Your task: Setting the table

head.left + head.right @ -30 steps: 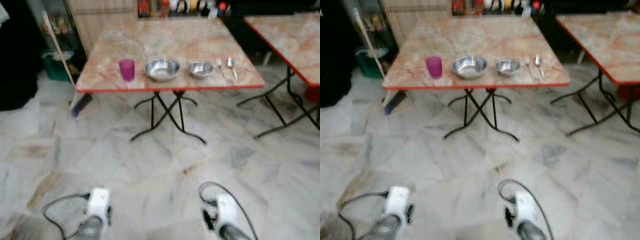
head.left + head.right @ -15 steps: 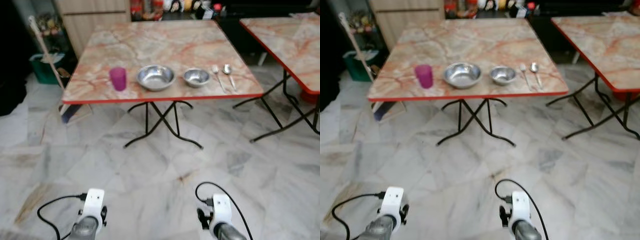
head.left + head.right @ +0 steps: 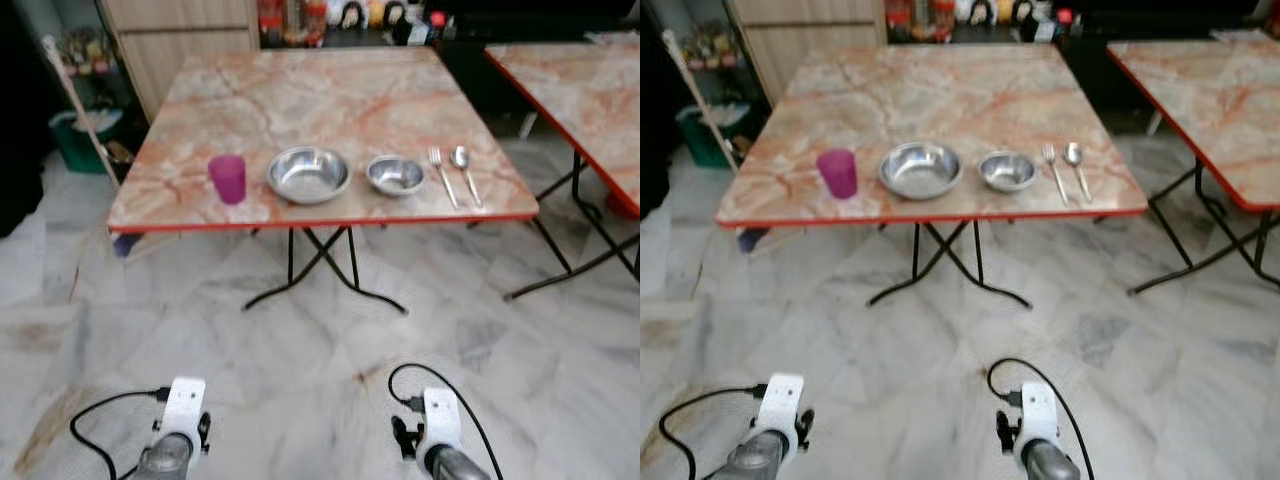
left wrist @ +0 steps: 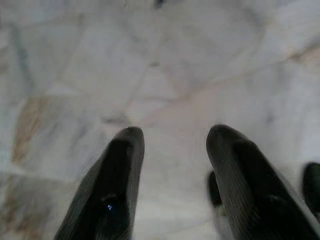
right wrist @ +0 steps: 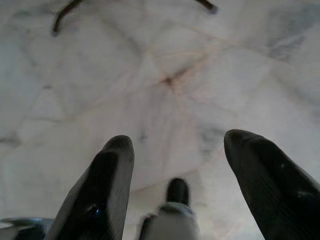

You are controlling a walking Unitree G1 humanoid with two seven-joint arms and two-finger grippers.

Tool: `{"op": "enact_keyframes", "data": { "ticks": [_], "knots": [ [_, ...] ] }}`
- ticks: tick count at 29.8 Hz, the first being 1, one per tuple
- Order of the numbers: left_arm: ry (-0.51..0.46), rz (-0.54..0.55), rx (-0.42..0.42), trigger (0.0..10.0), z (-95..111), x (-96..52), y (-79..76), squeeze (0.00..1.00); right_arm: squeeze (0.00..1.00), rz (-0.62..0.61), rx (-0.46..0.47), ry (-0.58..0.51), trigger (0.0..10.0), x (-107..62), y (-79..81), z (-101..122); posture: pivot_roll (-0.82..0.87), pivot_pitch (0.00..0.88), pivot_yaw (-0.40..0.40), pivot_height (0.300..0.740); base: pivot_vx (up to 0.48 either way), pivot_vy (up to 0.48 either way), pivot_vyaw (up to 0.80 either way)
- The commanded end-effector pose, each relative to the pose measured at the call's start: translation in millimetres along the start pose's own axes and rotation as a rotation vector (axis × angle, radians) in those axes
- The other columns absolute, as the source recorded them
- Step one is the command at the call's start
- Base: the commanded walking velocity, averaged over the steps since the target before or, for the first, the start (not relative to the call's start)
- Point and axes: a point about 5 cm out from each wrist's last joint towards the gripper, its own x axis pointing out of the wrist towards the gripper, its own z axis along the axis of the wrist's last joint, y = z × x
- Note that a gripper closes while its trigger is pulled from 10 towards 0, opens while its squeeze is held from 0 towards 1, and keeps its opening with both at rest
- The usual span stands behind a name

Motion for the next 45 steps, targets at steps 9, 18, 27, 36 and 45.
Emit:
{"op": "enact_keyframes", "data": {
  "ticks": [9,18,27,36,45],
  "knots": [
    [0.023,-0.015,0.007,10.0,-6.1,-1.4,-3.5,0.0,0.0,-0.014,-0.016,0.014,10.0,-0.7,-3.8,-2.4,0.09,0.108,-0.015,0.74,0.36,0.0,0.0],
    [0.021,-0.018,0.013,10.0,-4.8,-1.0,-4.0,0.0,0.0,-0.015,-0.006,0.012,10.0,-0.8,-2.8,-2.8,0.09,0.107,-0.012,0.74,0.358,0.0,0.0],
    [0.025,-0.022,0.017,10.0,-5.9,-1.3,-4.4,0.0,0.0,-0.012,-0.011,0.018,10.0,-1.0,-2.7,-3.9,0.09,0.106,-0.013,0.74,0.356,0.0,0.0],
    [0.026,-0.028,0.024,10.0,-5.2,-1.0,-6.1,0.0,0.0,-0.007,-0.014,0.013,10.0,-0.2,-1.7,-1.4,0.09,0.103,-0.015,0.74,0.356,0.0,0.0],
    [0.023,-0.028,0.02,10.0,-3.6,-0.5,-6.7,0.0,0.0,-0.007,-0.015,0.014,10.0,-0.2,-2.2,-1.0,0.09,0.101,-0.018,0.74,0.353,0.0,0.0]
  ]
}}
